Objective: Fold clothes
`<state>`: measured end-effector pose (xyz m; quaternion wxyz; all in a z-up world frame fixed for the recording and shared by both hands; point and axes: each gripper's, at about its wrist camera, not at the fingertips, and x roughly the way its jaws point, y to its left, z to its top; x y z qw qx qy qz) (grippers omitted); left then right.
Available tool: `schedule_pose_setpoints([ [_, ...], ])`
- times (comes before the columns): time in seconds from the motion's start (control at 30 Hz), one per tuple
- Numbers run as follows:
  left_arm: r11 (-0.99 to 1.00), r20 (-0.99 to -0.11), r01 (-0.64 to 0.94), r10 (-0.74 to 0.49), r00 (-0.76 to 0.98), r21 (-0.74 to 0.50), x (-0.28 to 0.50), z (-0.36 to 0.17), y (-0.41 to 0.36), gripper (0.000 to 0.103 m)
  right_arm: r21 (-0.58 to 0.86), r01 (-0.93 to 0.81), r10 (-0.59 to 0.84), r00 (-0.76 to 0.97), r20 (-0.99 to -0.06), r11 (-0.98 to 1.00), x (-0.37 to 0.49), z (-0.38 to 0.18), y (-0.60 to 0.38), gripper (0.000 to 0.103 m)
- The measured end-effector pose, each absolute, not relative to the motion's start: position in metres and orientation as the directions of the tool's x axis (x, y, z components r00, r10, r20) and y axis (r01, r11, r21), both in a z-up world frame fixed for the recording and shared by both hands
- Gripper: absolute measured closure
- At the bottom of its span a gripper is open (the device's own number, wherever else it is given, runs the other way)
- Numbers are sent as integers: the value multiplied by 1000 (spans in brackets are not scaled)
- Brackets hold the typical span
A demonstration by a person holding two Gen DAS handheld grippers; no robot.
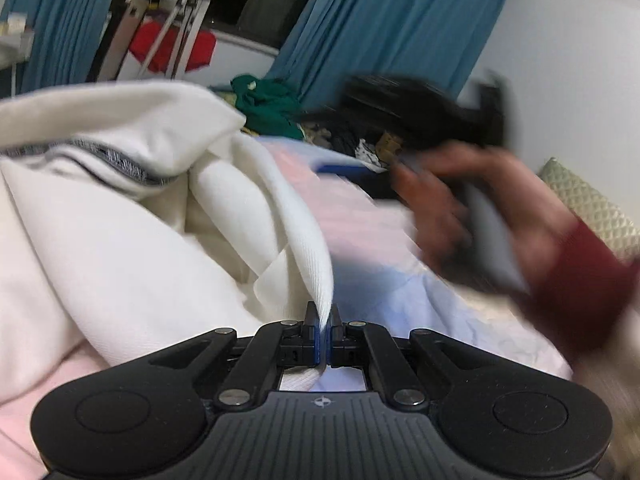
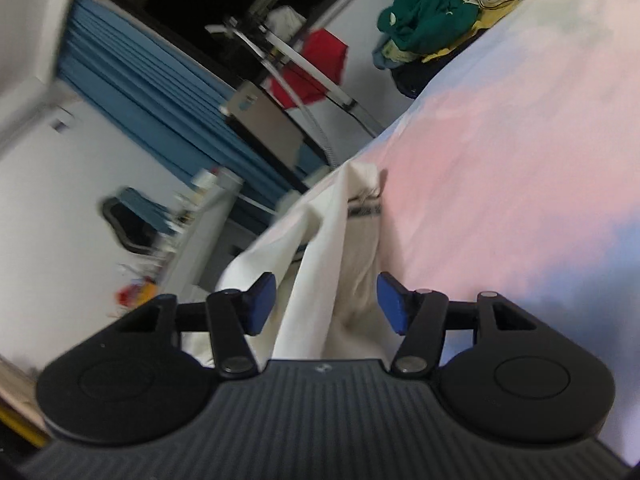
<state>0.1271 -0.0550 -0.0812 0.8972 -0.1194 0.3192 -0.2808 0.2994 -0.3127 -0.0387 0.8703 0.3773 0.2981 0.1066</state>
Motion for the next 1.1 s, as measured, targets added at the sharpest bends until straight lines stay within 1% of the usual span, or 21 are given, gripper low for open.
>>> schedule_pose_setpoints([
  [0.13,775,-490,446,-630,603,-447,141,-88,-44,101,619,49,365,770,-523,784,395,-38,-281,45],
  [0.17,765,-489,443,-641,591,-467,145,-91,-41,101,582,48,346,763,-546,812,416,-39,-271,46],
  [0.2,756,-488,442,-651,581,-482,149,-95,-38,101,544,46,327,756,-567,838,438,-41,-261,52],
  [0.27,741,-488,439,-668,562,-508,156,-103,-34,101,496,79,281,743,-608,865,473,-53,-246,55],
  [0.3,732,-487,436,-677,551,-523,159,-105,-34,101,480,91,268,731,-627,873,488,-62,-240,59],
  [0.33,722,-482,439,-687,544,-535,162,-106,-33,101,463,100,258,718,-646,881,501,-71,-234,65],
  [0.37,713,-476,441,-696,537,-544,164,-107,-33,101,453,110,256,698,-669,884,513,-81,-228,67],
  [0.4,712,-473,448,-698,538,-541,166,-108,-33,101,454,111,261,687,-678,884,520,-86,-223,74],
  [0.43,708,-468,455,-702,537,-540,168,-109,-33,101,457,108,269,682,-680,883,524,-90,-219,85],
  [0.47,702,-463,458,-708,534,-545,170,-110,-32,101,443,99,261,687,-678,891,524,-89,-215,90],
  [0.53,691,-462,452,-718,522,-564,173,-114,-28,101,401,84,228,709,-667,912,519,-82,-209,97],
  [0.6,684,-456,458,-725,516,-569,172,-114,-24,101,405,92,207,745,-635,910,506,-66,-218,97],
  [0.67,671,-431,482,-737,520,-564,166,-108,-21,101,430,101,193,787,-586,897,485,-43,-236,97],
  [0.73,673,-415,507,-735,535,-538,158,-102,-19,101,446,94,174,834,-523,890,459,-18,-258,97],
  [0.87,671,-361,530,-734,575,-519,146,-90,-9,101,507,111,81,936,-342,855,370,24,-319,97],
  [0.93,703,-376,530,-706,601,-474,141,-84,-9,101,488,154,-14,961,-278,859,316,35,-347,97],
  [0.97,720,-387,527,-690,612,-451,139,-81,-10,101,496,186,-52,961,-272,848,293,33,-359,97],
  [1.1,756,-425,512,-654,626,-408,133,-80,-15,101,566,321,-172,938,-301,759,209,10,-405,97],
])
